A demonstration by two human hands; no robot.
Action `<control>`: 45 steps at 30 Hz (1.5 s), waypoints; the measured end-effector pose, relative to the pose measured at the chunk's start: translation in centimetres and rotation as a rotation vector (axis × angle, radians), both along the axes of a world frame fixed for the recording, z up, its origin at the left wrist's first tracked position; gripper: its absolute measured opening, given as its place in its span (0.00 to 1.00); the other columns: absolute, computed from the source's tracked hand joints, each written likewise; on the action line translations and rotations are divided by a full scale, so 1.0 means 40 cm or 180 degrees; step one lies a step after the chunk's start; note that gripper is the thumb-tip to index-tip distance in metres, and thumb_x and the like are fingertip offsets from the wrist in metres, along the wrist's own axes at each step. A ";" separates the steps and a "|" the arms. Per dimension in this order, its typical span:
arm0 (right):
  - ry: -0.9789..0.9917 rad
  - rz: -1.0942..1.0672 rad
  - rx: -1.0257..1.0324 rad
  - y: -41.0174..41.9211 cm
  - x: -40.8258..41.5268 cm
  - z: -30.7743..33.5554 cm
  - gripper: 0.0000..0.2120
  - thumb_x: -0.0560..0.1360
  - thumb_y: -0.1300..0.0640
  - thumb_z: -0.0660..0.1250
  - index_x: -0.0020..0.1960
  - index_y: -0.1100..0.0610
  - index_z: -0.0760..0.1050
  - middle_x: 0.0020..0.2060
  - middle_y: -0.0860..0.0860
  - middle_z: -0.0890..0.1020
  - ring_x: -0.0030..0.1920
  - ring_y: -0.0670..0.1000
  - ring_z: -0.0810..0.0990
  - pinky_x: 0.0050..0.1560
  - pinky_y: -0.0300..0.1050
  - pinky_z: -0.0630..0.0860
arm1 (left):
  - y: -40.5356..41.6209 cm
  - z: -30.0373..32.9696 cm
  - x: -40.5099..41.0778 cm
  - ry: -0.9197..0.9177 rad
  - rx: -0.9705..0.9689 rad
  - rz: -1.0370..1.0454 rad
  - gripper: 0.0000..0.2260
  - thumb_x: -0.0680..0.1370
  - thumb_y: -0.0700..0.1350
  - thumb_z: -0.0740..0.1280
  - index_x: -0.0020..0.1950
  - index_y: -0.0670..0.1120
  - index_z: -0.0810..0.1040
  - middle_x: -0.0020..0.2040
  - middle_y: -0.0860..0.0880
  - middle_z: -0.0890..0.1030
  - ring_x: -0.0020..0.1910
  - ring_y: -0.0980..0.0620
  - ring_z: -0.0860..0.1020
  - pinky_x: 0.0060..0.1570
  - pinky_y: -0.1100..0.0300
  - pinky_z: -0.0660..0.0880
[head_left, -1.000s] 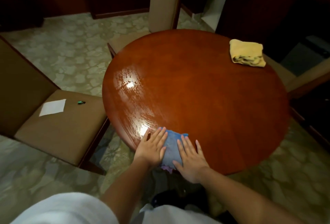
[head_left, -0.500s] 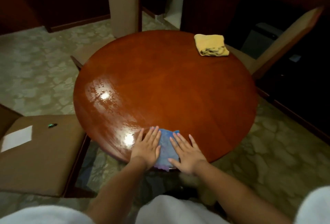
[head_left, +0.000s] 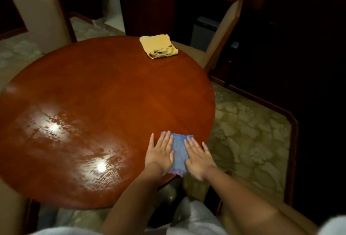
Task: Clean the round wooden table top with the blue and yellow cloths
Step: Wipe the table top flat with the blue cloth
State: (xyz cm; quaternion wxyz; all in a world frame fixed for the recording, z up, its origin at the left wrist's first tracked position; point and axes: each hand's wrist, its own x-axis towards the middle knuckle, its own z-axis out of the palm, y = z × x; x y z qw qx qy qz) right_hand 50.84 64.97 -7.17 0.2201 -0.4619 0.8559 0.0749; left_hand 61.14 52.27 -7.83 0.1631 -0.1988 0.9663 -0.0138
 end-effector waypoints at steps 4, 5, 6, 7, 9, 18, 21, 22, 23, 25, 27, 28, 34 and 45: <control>-0.0121 -0.0150 0.0011 -0.017 -0.060 0.009 0.33 0.78 0.51 0.50 0.78 0.55 0.37 0.77 0.49 0.38 0.75 0.45 0.35 0.74 0.52 0.34 | 0.004 -0.001 -0.062 -0.0006 0.0137 0.0092 0.26 0.83 0.53 0.40 0.77 0.45 0.36 0.77 0.47 0.36 0.76 0.49 0.36 0.71 0.40 0.35; -0.0158 -0.0249 -0.0019 -0.024 -0.075 0.009 0.34 0.78 0.52 0.50 0.78 0.55 0.37 0.77 0.48 0.37 0.75 0.45 0.35 0.74 0.52 0.34 | 0.002 0.000 -0.080 -0.0005 0.0162 0.0112 0.26 0.83 0.53 0.40 0.77 0.45 0.36 0.77 0.47 0.36 0.76 0.49 0.36 0.71 0.40 0.35; -0.0202 -0.0361 -0.0060 -0.031 -0.089 0.006 0.33 0.78 0.52 0.50 0.78 0.55 0.37 0.77 0.48 0.37 0.75 0.45 0.34 0.74 0.52 0.33 | -0.002 0.001 -0.099 0.0002 0.0187 0.0124 0.26 0.83 0.53 0.40 0.77 0.45 0.36 0.77 0.47 0.36 0.76 0.49 0.35 0.71 0.40 0.35; -0.0245 -0.0466 -0.0095 -0.038 -0.104 0.005 0.33 0.79 0.53 0.50 0.78 0.55 0.37 0.77 0.48 0.37 0.75 0.45 0.34 0.74 0.52 0.33 | -0.008 0.001 -0.119 0.0021 0.0206 0.0127 0.26 0.83 0.53 0.40 0.77 0.45 0.36 0.77 0.48 0.36 0.76 0.49 0.35 0.71 0.40 0.35; -0.0279 -0.0595 -0.0160 -0.052 -0.145 -0.002 0.32 0.79 0.52 0.48 0.78 0.54 0.37 0.77 0.47 0.37 0.75 0.44 0.34 0.73 0.52 0.33 | -0.022 0.000 -0.166 0.0068 0.0230 0.0106 0.26 0.83 0.53 0.40 0.77 0.45 0.36 0.77 0.48 0.36 0.76 0.50 0.36 0.71 0.40 0.35; 0.0009 -0.0895 -0.0538 -0.116 -0.387 -0.048 0.30 0.80 0.43 0.38 0.78 0.55 0.38 0.77 0.46 0.39 0.75 0.43 0.35 0.71 0.48 0.30 | -0.098 -0.013 -0.430 0.0313 0.0287 0.0017 0.26 0.83 0.52 0.41 0.78 0.44 0.39 0.78 0.47 0.39 0.76 0.49 0.38 0.72 0.40 0.37; 0.0118 -0.0873 -0.0702 -0.156 -0.513 -0.066 0.35 0.75 0.41 0.31 0.78 0.55 0.39 0.77 0.47 0.41 0.74 0.41 0.34 0.71 0.47 0.31 | -0.141 -0.020 -0.557 0.0340 0.0327 0.0028 0.26 0.82 0.53 0.40 0.77 0.45 0.38 0.78 0.47 0.39 0.76 0.50 0.38 0.72 0.41 0.37; 0.0138 -0.0866 -0.0739 -0.174 -0.554 -0.068 0.36 0.73 0.40 0.29 0.78 0.55 0.39 0.77 0.47 0.40 0.73 0.40 0.33 0.71 0.47 0.31 | -0.158 -0.022 -0.598 0.0327 0.0318 0.0036 0.26 0.82 0.53 0.41 0.77 0.45 0.38 0.78 0.47 0.38 0.76 0.50 0.37 0.72 0.41 0.36; 0.0141 -0.0841 -0.0735 -0.193 -0.595 -0.069 0.37 0.73 0.40 0.28 0.78 0.55 0.38 0.77 0.47 0.39 0.72 0.40 0.32 0.72 0.47 0.32 | -0.175 -0.024 -0.637 0.0324 0.0307 0.0058 0.26 0.83 0.53 0.41 0.77 0.45 0.37 0.78 0.47 0.38 0.76 0.50 0.37 0.72 0.42 0.36; 0.0040 -0.0781 -0.0634 -0.238 -0.676 -0.070 0.30 0.79 0.42 0.34 0.77 0.55 0.35 0.76 0.47 0.36 0.73 0.43 0.32 0.74 0.47 0.33 | -0.213 -0.027 -0.709 0.0315 0.0269 0.0120 0.26 0.83 0.53 0.41 0.77 0.45 0.36 0.77 0.47 0.37 0.76 0.50 0.36 0.72 0.42 0.36; -0.0141 -0.0730 -0.0651 -0.287 -0.754 -0.069 0.28 0.83 0.46 0.41 0.77 0.56 0.35 0.76 0.48 0.36 0.75 0.45 0.34 0.74 0.46 0.34 | -0.256 -0.028 -0.776 0.0312 0.0246 0.0202 0.26 0.83 0.53 0.41 0.77 0.46 0.36 0.77 0.48 0.37 0.76 0.50 0.36 0.73 0.42 0.36; -0.0188 -0.0663 -0.0703 -0.311 -0.790 -0.072 0.28 0.83 0.47 0.42 0.77 0.56 0.35 0.76 0.49 0.36 0.75 0.45 0.35 0.74 0.45 0.35 | -0.278 -0.028 -0.806 0.0315 0.0236 0.0248 0.26 0.83 0.53 0.41 0.77 0.46 0.37 0.77 0.48 0.37 0.76 0.50 0.37 0.73 0.43 0.36; -0.0358 -0.0108 -0.0907 -0.458 -0.963 -0.072 0.29 0.83 0.48 0.46 0.78 0.56 0.38 0.77 0.48 0.39 0.76 0.45 0.39 0.74 0.42 0.39 | -0.395 -0.027 -0.933 0.0321 0.0159 0.0574 0.26 0.83 0.53 0.41 0.77 0.46 0.38 0.78 0.48 0.38 0.76 0.50 0.37 0.73 0.44 0.37; -0.0264 0.0268 -0.1006 -0.643 -1.081 -0.080 0.29 0.83 0.49 0.46 0.78 0.57 0.39 0.77 0.50 0.40 0.77 0.47 0.41 0.74 0.43 0.40 | -0.549 -0.033 -1.035 0.0316 0.0107 0.1018 0.26 0.82 0.54 0.42 0.77 0.46 0.38 0.78 0.49 0.38 0.76 0.51 0.37 0.73 0.47 0.37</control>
